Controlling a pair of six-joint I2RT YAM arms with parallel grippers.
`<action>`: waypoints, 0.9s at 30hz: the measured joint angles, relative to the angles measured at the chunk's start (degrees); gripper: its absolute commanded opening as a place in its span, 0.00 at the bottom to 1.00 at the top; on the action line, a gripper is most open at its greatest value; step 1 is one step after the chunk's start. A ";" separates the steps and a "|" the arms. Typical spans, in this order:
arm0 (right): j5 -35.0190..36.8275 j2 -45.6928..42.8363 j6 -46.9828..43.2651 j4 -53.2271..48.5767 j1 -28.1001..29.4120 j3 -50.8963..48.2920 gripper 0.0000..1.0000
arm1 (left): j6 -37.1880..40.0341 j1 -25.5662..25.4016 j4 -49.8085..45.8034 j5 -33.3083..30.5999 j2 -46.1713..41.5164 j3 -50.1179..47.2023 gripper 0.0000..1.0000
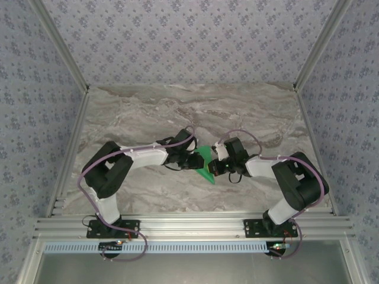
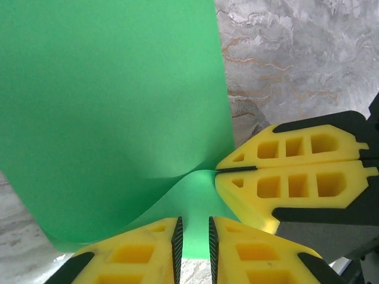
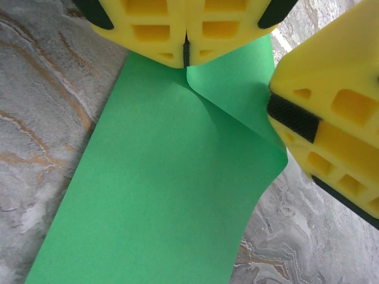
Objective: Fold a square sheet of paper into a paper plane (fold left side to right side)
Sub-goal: Third fold the triangle at the center of the table.
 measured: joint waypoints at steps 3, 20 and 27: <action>-0.02 0.07 -0.02 -0.11 0.00 0.07 0.06 | 0.00 0.00 -0.02 -0.02 0.09 0.00 0.20; -0.04 0.24 -0.20 -0.63 0.00 0.44 0.11 | -0.70 -0.02 0.66 -0.66 1.05 -2.32 0.19; 0.11 0.07 -0.04 -5.51 -0.26 3.56 0.30 | -1.07 0.00 2.03 -0.90 1.05 -3.30 0.19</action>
